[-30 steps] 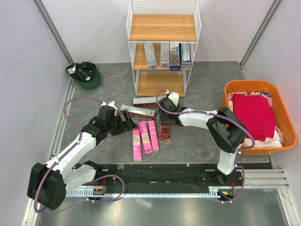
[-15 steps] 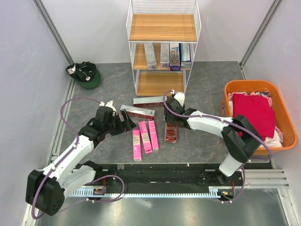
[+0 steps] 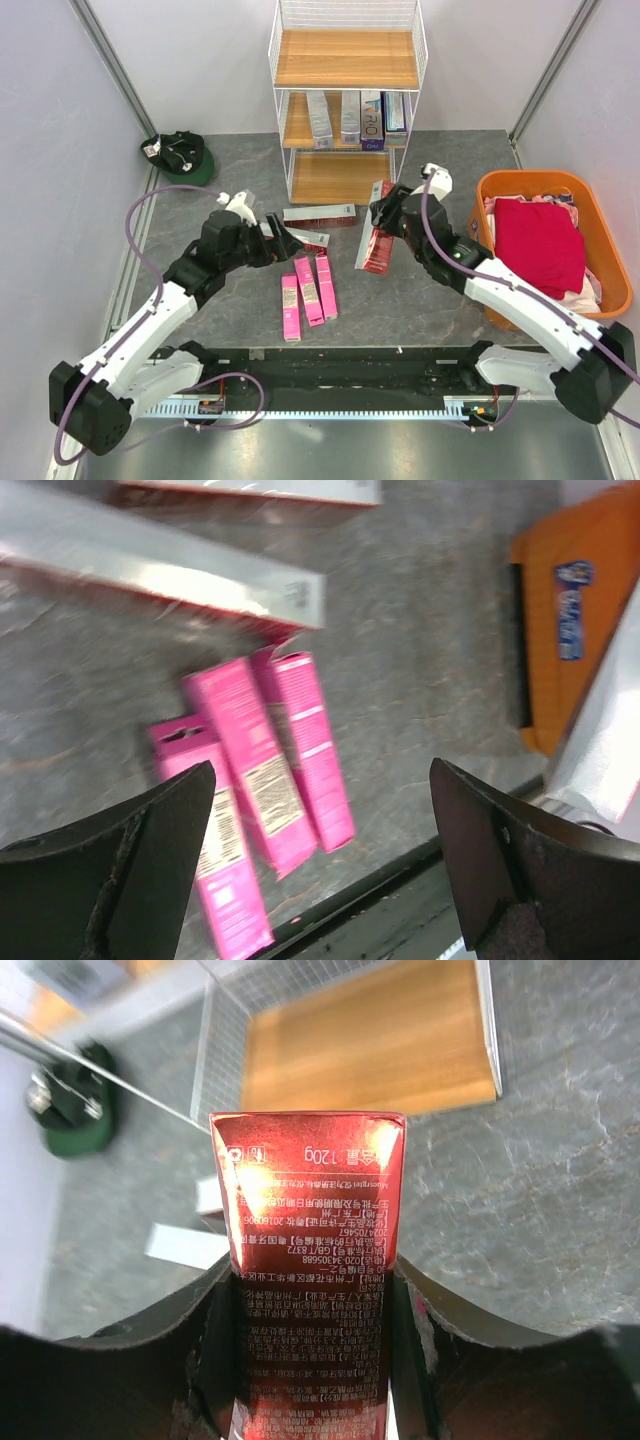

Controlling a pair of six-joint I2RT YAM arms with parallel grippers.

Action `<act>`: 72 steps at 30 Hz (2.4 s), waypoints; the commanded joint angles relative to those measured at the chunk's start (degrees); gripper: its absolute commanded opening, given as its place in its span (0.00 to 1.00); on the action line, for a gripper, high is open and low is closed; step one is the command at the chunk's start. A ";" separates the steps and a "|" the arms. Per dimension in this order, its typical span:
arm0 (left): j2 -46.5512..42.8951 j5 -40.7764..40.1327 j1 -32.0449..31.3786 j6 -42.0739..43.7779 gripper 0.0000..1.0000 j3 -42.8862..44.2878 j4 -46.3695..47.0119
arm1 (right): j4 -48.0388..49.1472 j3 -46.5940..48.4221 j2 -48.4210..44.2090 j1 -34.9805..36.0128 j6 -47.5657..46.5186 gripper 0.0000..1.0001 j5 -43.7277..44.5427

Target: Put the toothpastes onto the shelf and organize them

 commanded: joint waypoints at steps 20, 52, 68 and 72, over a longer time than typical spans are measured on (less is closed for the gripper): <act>16.59 -5.39 -29.17 9.40 0.95 14.99 32.89 | 8.21 -12.44 -24.65 -5.40 25.52 0.56 10.41; 22.06 -8.91 -34.62 10.12 0.25 17.55 34.21 | 8.21 -11.92 -28.79 -5.67 23.86 0.73 9.79; -3.43 -20.06 -34.18 0.62 0.02 -1.79 34.92 | 8.21 -10.51 -30.64 -5.75 15.24 0.98 9.09; -8.79 -23.75 -34.18 0.27 0.02 -3.37 32.72 | 8.21 -10.33 -30.29 -5.67 13.84 0.98 8.91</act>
